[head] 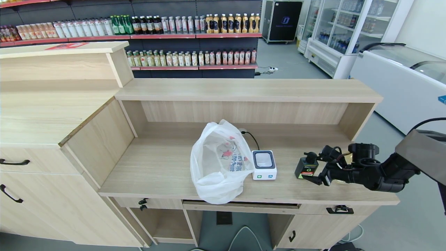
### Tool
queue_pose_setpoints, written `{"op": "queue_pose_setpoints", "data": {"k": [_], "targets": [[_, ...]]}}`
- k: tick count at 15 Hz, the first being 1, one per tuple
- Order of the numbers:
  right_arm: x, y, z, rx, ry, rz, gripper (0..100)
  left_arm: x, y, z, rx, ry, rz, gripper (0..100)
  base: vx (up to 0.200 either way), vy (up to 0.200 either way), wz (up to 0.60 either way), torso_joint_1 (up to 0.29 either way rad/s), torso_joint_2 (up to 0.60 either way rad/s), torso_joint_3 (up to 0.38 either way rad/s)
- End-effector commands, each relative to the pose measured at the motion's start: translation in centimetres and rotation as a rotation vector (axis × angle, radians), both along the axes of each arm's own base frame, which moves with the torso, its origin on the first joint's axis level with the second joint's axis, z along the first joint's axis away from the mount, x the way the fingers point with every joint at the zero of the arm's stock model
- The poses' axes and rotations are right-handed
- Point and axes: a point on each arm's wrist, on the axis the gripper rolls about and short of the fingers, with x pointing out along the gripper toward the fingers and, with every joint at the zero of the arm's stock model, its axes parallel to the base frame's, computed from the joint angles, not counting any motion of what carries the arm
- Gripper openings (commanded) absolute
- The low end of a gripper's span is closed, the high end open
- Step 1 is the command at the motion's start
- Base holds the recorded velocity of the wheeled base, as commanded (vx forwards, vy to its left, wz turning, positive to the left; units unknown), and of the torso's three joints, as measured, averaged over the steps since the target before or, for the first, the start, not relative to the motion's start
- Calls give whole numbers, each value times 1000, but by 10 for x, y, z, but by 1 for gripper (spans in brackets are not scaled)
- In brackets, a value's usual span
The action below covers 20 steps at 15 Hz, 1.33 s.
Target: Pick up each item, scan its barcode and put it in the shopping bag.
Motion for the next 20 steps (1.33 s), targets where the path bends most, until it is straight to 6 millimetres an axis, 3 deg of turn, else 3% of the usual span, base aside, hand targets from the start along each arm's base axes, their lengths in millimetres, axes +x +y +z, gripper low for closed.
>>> {"op": "queue_pose_setpoints", "data": {"k": [1,8,9,12,15,17,19,20], "targets": [[4,4,-10,0,10,10,100,0,0,0,0,0,0,0,0,0,0,0,0,0],[14,18,-22,1,8,45,100,0,0,0,0,0,0,0,0,0,0,0,0,0],[13,18,-23,2,13,47,0,0,0,0,0,0,0,0,0,0,0,0,0,0],[8,21,-20,-3,17,52,0,0,0,0,0,0,1,0,0,0,0,0,0,0],[-4,5,1,-5,-3,18,0,0,0,0,0,0,0,0,0,0,0,0,0,0],[-19,-22,22,23,-23,-15,0,0,0,0,0,0,0,0,0,0,0,0,0,0],[-30,-34,52,49,-81,8,0,0,0,0,0,0,0,0,0,0,0,0,0,0],[-39,-40,79,63,-133,26,0,0,0,0,0,0,-2,0,0,0,0,0,0,0]]}}
